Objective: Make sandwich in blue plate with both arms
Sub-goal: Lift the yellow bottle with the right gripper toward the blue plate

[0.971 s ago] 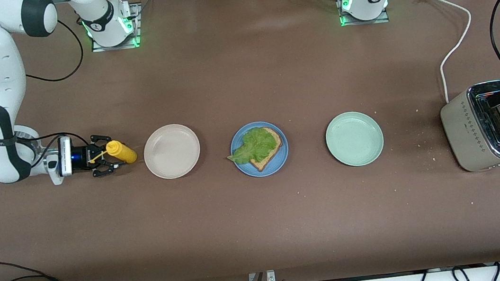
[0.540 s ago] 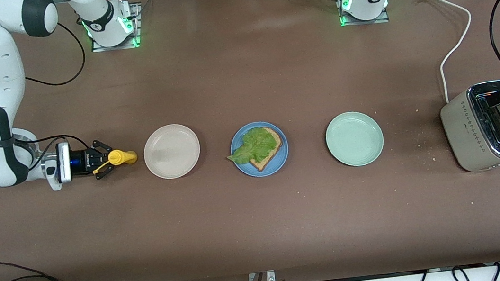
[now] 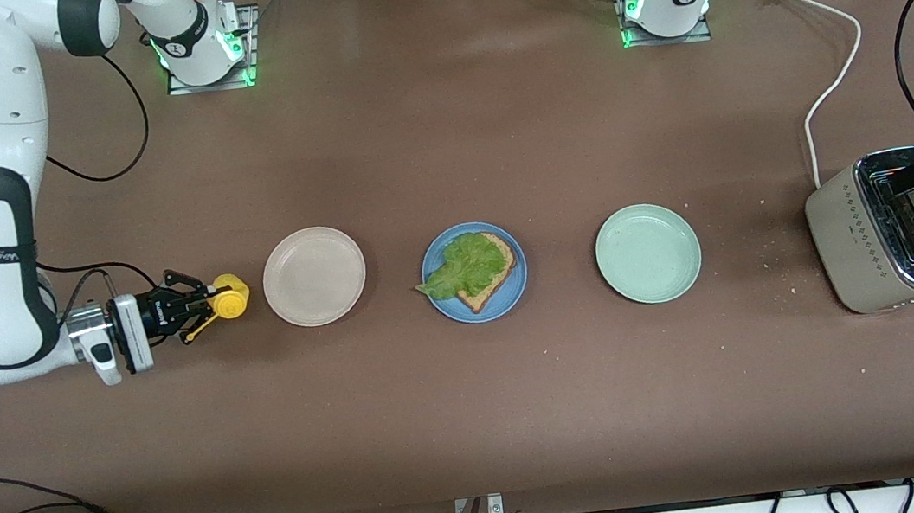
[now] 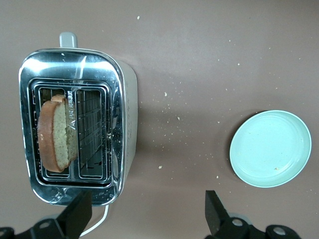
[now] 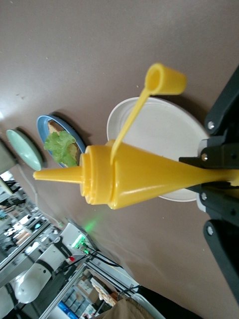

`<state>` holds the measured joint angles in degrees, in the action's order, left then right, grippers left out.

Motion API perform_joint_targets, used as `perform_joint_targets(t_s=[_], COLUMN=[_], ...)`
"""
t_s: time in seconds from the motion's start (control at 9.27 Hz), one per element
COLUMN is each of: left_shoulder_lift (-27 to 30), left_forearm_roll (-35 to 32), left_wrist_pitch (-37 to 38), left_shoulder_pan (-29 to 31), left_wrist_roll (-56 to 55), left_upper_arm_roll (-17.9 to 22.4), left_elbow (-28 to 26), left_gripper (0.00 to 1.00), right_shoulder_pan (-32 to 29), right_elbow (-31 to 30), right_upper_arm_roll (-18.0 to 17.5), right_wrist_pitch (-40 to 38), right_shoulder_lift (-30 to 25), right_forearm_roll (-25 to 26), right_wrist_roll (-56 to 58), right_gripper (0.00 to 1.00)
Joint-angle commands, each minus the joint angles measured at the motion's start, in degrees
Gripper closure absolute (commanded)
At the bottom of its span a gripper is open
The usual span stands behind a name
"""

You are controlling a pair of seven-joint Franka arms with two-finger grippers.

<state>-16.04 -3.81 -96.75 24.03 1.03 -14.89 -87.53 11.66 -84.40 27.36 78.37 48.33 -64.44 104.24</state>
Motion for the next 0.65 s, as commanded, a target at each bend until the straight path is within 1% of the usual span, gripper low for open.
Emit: perform_joint_targets(t_s=[0.0, 0.11, 0.22, 0.32, 0.54], left_shoulder_lift=[0.40, 0.40, 0.40, 0.40, 0.40], left_forearm_roll=[0.56, 0.56, 0.56, 0.56, 0.56], left_wrist_pitch=[1.21, 1.21, 1.21, 1.21, 1.21], left_shoulder_pan=[0.05, 0.05, 0.05, 0.05, 0.05], left_wrist_roll=[0.46, 0.46, 0.46, 0.46, 0.46], left_upper_arm_roll=[0.12, 0.12, 0.12, 0.12, 0.12], left_elbow=[0.51, 0.51, 0.51, 0.51, 0.51], left_gripper=[0.00, 0.00, 0.00, 0.00, 0.00], right_shoulder_pan=[5.19, 8.09, 11.25, 14.67, 22.14], right_elbow=[10.62, 12.31, 15.63, 19.32, 21.29], right_upper_arm_roll=[0.41, 0.93, 1.03, 0.94, 1.64], right_wrist_pitch=[-0.85, -0.77, -0.24, -0.15, 0.11], right_shoulder_lift=[-0.87, -0.96, -0.96, -0.96, -0.96], right_forearm_roll=[11.76, 13.89, 17.82, 23.61, 31.53], right_wrist_roll=[-15.33, -20.34, -26.48, -32.03, -41.35], right_gripper=[0.93, 0.94, 0.95, 0.95, 0.95])
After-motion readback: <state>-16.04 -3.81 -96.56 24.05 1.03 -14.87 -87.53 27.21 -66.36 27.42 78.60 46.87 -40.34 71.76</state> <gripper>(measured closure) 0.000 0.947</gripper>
